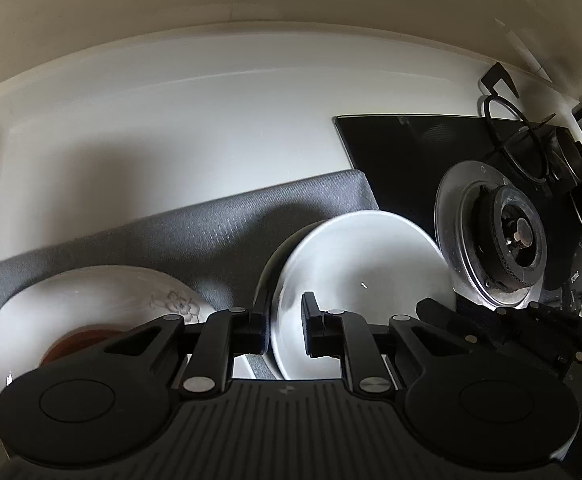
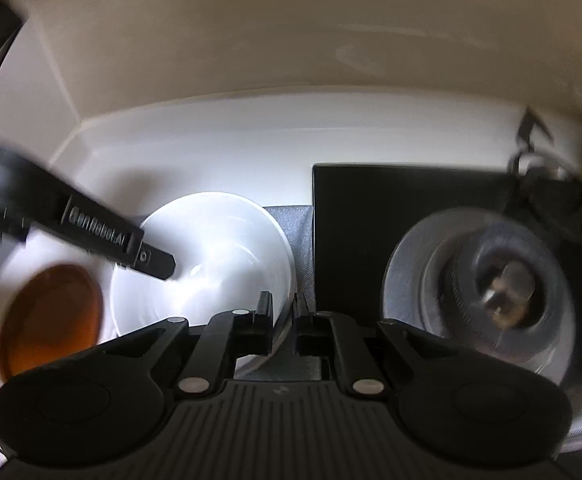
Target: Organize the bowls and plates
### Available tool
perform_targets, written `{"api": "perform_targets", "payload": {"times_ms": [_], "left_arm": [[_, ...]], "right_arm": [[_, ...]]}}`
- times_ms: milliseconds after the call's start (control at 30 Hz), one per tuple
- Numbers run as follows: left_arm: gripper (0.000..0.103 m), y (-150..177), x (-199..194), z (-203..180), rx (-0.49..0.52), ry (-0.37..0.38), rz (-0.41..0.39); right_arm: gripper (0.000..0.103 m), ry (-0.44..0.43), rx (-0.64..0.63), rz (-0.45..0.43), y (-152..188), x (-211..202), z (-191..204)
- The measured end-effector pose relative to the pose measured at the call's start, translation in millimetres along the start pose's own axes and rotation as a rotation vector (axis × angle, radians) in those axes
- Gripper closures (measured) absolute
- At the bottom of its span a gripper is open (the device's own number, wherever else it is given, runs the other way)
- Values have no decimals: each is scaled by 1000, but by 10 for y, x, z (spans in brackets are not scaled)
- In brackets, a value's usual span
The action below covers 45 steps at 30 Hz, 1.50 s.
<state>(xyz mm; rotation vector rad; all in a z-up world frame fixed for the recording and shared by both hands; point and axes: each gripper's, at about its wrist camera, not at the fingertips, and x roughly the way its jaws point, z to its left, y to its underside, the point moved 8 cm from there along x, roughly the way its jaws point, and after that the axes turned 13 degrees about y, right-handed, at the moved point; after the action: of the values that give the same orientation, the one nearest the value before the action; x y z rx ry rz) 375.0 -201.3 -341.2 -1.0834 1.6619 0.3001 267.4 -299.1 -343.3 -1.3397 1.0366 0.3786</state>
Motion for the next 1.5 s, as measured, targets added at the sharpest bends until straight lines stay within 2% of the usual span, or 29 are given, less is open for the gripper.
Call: {"api": "perform_targets", "payload": {"times_ms": [433, 600, 700, 767, 833, 967, 1133, 1167, 1200, 1233, 1500], "left_arm": [[87, 16, 3, -20, 51, 5, 29], [84, 24, 2, -9, 32, 12, 29], [83, 21, 8, -11, 35, 15, 32], [81, 30, 2, -5, 27, 23, 33], [80, 42, -10, 9, 15, 38, 32], [79, 69, -40, 50, -30, 62, 37], [69, 96, -112, 87, -126, 106, 41], [69, 97, -126, 87, -132, 106, 45], [69, 98, -135, 87, -140, 107, 50], [69, 98, -143, 90, -149, 106, 56], [66, 90, -192, 155, -164, 71, 71]], "right_arm": [[89, -113, 155, 53, 21, -2, -176], [87, -113, 114, 26, 45, -64, -160], [83, -133, 165, 40, 55, -58, -198], [74, -151, 184, 50, 87, -69, -205], [72, -173, 208, 56, 125, -87, -213], [72, -201, 265, 66, 162, -67, -233], [72, -218, 336, 90, 203, 43, -237], [73, -217, 340, 95, 211, 70, -225], [81, -225, 343, 96, 218, 92, -205], [85, -225, 346, 94, 218, 108, -195], [87, -221, 349, 84, 213, 127, -183]]}}
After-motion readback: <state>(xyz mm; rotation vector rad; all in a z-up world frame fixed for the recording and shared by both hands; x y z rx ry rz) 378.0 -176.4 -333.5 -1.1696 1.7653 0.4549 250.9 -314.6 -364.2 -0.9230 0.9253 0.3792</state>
